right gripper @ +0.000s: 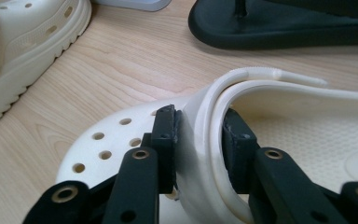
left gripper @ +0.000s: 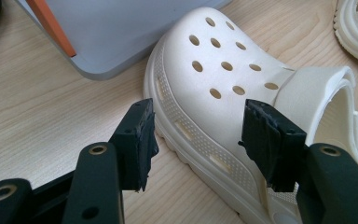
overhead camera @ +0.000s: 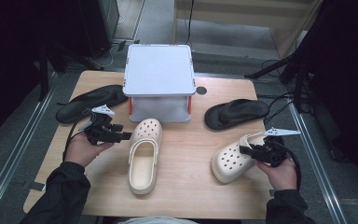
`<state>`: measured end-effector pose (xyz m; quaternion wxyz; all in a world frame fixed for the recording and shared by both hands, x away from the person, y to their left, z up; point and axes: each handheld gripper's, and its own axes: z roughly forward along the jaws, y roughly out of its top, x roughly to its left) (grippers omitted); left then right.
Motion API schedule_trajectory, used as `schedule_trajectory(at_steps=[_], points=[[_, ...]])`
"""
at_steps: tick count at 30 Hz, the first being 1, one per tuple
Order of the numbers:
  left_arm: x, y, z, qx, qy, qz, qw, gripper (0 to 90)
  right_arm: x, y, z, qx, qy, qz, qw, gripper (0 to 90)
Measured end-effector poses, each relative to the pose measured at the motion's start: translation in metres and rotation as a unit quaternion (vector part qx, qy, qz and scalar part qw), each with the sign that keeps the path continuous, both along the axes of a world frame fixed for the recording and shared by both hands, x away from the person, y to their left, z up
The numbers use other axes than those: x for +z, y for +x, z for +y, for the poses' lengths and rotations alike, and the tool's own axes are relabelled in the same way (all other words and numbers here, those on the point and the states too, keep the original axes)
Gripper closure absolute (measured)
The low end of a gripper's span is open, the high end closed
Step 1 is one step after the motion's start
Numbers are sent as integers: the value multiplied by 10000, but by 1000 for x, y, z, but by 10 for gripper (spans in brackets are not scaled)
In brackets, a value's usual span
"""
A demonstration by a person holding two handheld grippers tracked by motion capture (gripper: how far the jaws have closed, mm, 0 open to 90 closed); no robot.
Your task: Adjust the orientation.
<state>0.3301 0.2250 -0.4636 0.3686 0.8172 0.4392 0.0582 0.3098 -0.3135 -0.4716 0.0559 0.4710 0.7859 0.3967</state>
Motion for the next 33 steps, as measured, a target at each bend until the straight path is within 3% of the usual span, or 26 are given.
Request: schedule_trajectory(at_steps=[5,16,24,33], points=[[0,0,1,6,-1,-19,10000,446,6,0,4,-1,227,227,9995,768],[3,-3,0,-5,3,-131,9999,449,17,-2,23,-166,479,270,9984,771],[6,-7,0,-22,11,-215,9998,450,18,4,64,89,573,323,9978,767],[6,-14,2,20,9,-276,9996,452,19,5,106,111,604,282,9977,765]])
